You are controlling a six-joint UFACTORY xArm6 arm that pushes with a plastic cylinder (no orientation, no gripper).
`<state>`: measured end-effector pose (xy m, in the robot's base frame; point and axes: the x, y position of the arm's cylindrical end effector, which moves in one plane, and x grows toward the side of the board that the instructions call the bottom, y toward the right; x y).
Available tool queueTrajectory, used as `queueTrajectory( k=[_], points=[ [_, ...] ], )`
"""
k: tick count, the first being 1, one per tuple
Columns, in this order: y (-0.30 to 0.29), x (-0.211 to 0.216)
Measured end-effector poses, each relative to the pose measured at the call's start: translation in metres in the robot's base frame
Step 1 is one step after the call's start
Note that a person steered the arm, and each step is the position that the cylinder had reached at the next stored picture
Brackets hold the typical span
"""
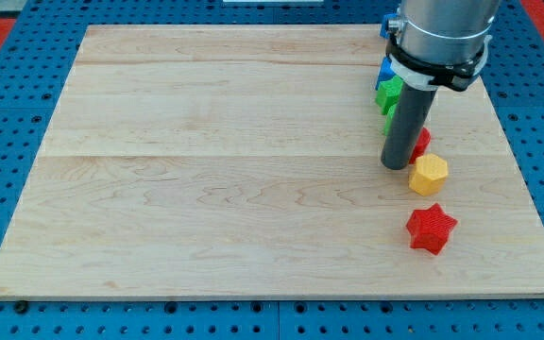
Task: Adjust the yellow hexagon and the red blocks in a vertical line
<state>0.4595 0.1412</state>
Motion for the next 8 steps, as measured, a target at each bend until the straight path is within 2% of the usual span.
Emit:
queueTrajectory(
  k=[1, 4, 5, 6, 8],
  points=[
    [-0.024, 0.007],
    [-0.041, 0.109],
    [-0.037, 0.14],
    [-0.001, 0.156],
    [0.018, 0.124]
  ],
)
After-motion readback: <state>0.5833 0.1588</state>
